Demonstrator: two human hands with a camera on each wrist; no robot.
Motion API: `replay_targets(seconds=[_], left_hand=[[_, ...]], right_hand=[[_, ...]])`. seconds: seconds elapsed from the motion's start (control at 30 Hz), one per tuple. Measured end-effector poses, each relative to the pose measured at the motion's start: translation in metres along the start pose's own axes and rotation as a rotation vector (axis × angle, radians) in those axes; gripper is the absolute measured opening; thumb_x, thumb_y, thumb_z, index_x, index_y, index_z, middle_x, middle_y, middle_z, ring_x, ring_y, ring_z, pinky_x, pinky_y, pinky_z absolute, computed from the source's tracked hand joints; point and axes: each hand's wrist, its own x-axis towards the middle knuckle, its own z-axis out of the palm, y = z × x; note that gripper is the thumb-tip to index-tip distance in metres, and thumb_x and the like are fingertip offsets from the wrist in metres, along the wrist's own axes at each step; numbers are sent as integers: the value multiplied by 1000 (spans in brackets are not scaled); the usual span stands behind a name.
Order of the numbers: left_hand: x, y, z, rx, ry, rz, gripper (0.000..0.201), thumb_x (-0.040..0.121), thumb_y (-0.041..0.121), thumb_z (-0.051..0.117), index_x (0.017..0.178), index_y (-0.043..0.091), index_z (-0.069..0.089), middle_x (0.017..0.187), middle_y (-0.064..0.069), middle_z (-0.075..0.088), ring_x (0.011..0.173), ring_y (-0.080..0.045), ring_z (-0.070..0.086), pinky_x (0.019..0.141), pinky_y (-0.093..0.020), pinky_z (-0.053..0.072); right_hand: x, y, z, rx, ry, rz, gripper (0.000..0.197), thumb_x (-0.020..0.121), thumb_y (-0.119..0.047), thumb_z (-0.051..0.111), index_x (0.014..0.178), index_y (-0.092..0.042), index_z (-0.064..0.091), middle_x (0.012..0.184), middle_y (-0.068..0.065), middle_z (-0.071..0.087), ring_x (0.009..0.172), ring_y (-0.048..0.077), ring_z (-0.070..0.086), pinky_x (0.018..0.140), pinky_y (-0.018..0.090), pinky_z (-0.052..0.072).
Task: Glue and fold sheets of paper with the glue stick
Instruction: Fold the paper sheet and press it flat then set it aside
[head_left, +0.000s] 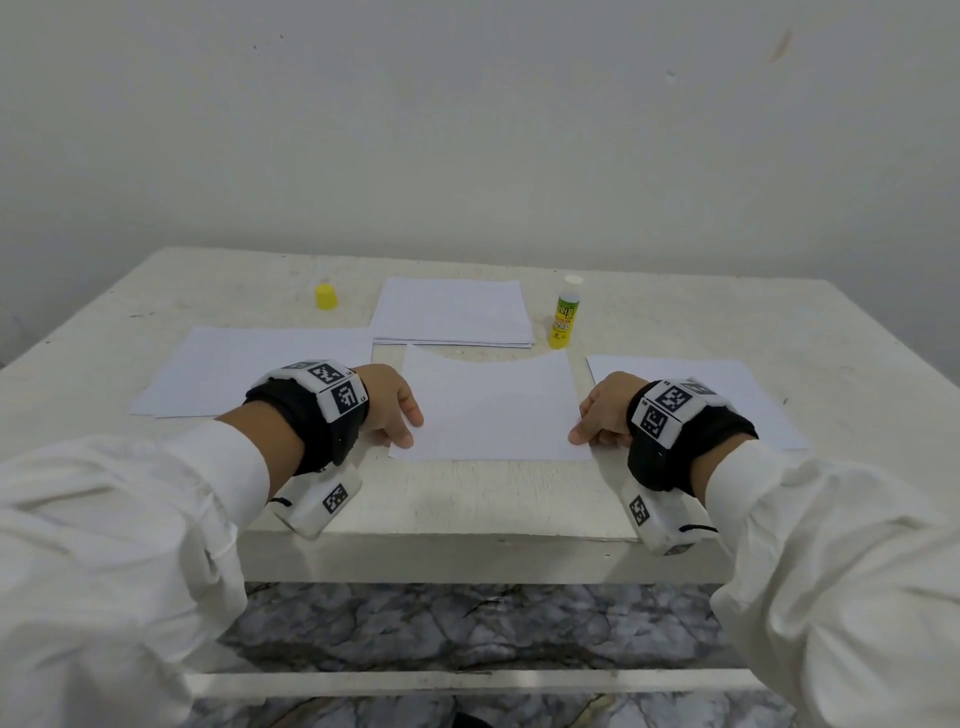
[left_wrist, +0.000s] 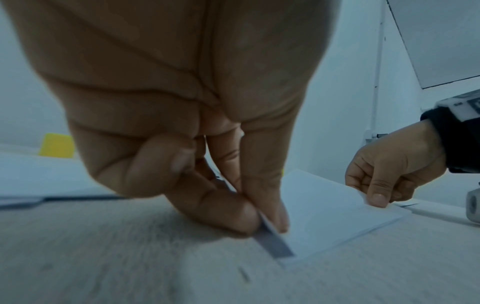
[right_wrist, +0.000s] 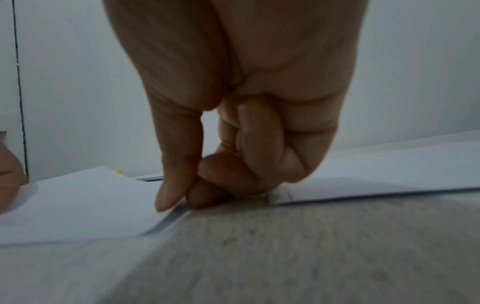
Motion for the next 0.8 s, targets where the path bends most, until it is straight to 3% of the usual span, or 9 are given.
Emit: replay_targets(seconds=[0.17,0.3,0.37,0.47,0.6,0.63,0.7,0.77,0.8], left_hand=[[1,-1,-1,24,0,2,22,75,12,80,88,23,67,62,3,61,51,-5,54,39,-6,38],[1,-2,-2,18,-15,-2,22,75,13,80,91,23,68,63,2,62,47,-3,54,40,-6,39],[1,-2,-2,21,-10,2,22,75,13,80,91,23,68,62,3,61,41,0,52,40,-6,39],[0,-1,-1,36,-3,7,23,75,14,80,93,23,68,64,3,61,45,-1,53,40,-7,38],[0,1,-2,119,11,15,43,74,18,81,113,21,62,74,6,58,69,-12,57,54,-16,39],[-1,2,-3,148,14,13,49,75,20,80,119,21,58,81,5,59,79,-15,59,60,-18,41],[-3,5,-3,279,6,10,63,80,27,76,135,24,46,113,-2,61,107,-21,58,83,-25,44],[-5,5,-3,464,-8,18,75,85,40,68,148,27,29,144,-5,42,130,-24,43,101,-31,36],[-4,5,-3,548,-17,20,79,86,48,63,151,30,22,149,-6,34,134,-26,38,104,-33,34]], right_hand=[[0,-4,2,-14,-50,41,23,78,-21,77,87,-6,62,80,9,61,69,22,52,59,24,39],[3,-4,2,10,-43,42,25,76,-18,79,91,-5,64,85,12,63,77,25,54,74,31,45],[3,-3,2,14,-41,40,24,75,-17,79,89,-5,64,82,11,63,75,25,54,70,31,44],[4,-3,2,34,-37,45,23,75,-16,79,87,-5,63,71,8,60,68,23,53,62,28,42],[5,-3,3,5,-26,44,22,76,-17,78,83,-4,62,66,7,58,62,21,50,60,27,41],[5,-4,4,-2,-23,49,21,76,-17,78,81,-4,61,65,6,58,61,21,50,60,27,41],[5,-6,6,-45,-10,52,23,76,-19,78,79,-5,60,69,6,60,63,20,53,61,27,44],[5,-10,5,-193,17,54,35,76,-26,78,98,-6,59,94,8,64,85,23,60,79,29,49],[4,-14,5,-262,39,50,49,76,-28,78,113,-4,56,111,9,62,101,25,60,90,32,48]])
